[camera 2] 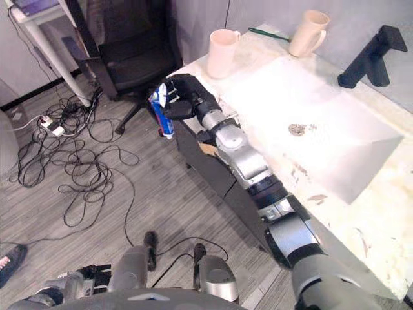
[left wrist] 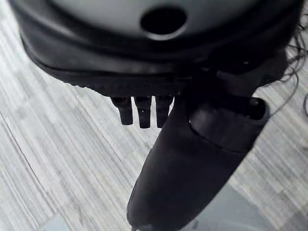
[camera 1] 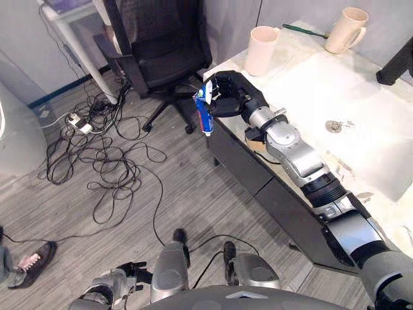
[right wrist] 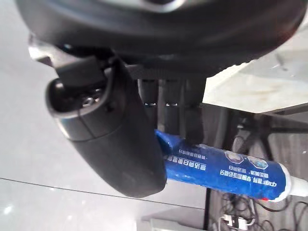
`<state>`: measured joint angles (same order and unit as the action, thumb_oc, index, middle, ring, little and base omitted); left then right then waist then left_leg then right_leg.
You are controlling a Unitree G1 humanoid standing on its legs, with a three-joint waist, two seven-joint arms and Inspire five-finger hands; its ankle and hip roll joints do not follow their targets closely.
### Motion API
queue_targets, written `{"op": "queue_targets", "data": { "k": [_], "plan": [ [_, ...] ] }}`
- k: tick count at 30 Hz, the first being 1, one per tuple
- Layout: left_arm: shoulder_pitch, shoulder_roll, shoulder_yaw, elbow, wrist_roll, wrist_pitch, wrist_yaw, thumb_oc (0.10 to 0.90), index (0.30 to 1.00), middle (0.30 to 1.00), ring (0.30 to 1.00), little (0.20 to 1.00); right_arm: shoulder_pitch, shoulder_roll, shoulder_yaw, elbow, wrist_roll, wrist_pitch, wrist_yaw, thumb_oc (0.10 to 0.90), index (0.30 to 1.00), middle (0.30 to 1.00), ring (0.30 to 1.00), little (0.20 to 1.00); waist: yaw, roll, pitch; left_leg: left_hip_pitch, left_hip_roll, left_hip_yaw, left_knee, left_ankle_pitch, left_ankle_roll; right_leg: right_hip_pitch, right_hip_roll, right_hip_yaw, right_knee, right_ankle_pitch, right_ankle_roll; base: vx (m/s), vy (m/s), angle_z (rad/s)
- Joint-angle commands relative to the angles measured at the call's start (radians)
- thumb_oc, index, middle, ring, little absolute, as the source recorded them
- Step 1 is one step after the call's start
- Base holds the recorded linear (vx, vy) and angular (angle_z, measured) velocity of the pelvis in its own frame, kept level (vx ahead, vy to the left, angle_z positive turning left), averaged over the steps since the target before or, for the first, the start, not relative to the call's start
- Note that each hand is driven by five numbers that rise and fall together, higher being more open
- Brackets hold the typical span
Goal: Organize the bathroom.
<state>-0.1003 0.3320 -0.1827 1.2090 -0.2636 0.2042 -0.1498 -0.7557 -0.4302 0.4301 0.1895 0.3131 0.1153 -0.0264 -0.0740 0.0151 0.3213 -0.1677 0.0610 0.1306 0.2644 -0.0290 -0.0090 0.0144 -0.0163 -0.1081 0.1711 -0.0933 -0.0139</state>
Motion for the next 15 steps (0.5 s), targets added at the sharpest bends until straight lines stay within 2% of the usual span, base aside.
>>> {"op": "queue_targets", "data": {
  "k": [1,7,10,13,14,15],
  "plan": [
    [0.011,-0.002,-0.017,0.036,-0.025,0.005,0.0,0.8,0.9,0.9,0.9,0.9,-0.102,-0.02,-0.097,-0.093,-0.037,-0.173,-0.014,0.4,0.3,0.3,0.3,0.3,0.011,0.02,-0.036,0.105,-0.006,-0.039,-0.112,-0.003,0.006,-0.097,-0.001,0.076,0.112,-0.036,0.06,0.07,0.117,0.48],
    [0.046,0.004,0.001,0.061,-0.012,-0.011,0.012,0.8,0.9,0.9,0.9,0.9,-0.092,0.01,-0.101,-0.134,-0.042,-0.164,-0.014,0.4,0.3,0.3,0.3,0.3,0.022,0.021,-0.022,0.107,-0.027,-0.039,-0.069,-0.039,0.023,-0.127,-0.021,0.082,0.156,-0.042,0.07,0.08,0.044,-0.21],
    [0.075,0.005,0.028,0.065,-0.053,-0.027,0.039,0.8,0.9,0.9,0.9,0.9,-0.087,0.025,-0.09,-0.156,-0.038,-0.159,-0.019,0.4,0.3,0.3,0.3,0.3,0.041,0.022,-0.02,0.124,-0.056,-0.06,-0.084,-0.051,0.038,-0.11,-0.024,0.099,0.126,-0.034,0.074,0.11,0.046,-0.3],
    [0.079,0.005,0.033,0.066,-0.051,-0.031,0.042,0.8,0.9,0.9,0.9,0.9,-0.085,0.026,-0.091,-0.158,-0.036,-0.16,-0.023,0.4,0.3,0.3,0.3,0.3,0.048,0.021,-0.02,0.12,-0.062,-0.062,-0.078,-0.054,0.04,-0.11,-0.028,0.095,0.124,-0.032,0.076,0.04,0.021,-0.25],
    [0.105,0.01,0.057,0.072,-0.064,-0.046,0.055,0.8,0.9,0.9,0.9,0.9,-0.083,0.034,-0.087,-0.155,-0.024,-0.181,-0.025,0.4,0.3,0.3,0.3,0.3,0.075,0.026,-0.016,0.119,-0.072,-0.065,-0.07,-0.06,0.06,-0.16,-0.052,0.065,0.252,-0.033,0.093,0.03,0.038,-0.3],
    [0.111,0.014,0.066,0.072,-0.063,-0.047,0.054,0.8,0.9,0.9,0.9,0.9,-0.083,0.037,-0.083,-0.157,-0.021,-0.184,-0.026,0.4,0.3,0.3,0.3,0.3,0.076,0.036,-0.009,0.121,-0.064,-0.064,-0.07,-0.06,0.067,-0.201,-0.045,0.069,0.366,-0.022,0.102,0.04,0.017,-0.39]
  ]
}}
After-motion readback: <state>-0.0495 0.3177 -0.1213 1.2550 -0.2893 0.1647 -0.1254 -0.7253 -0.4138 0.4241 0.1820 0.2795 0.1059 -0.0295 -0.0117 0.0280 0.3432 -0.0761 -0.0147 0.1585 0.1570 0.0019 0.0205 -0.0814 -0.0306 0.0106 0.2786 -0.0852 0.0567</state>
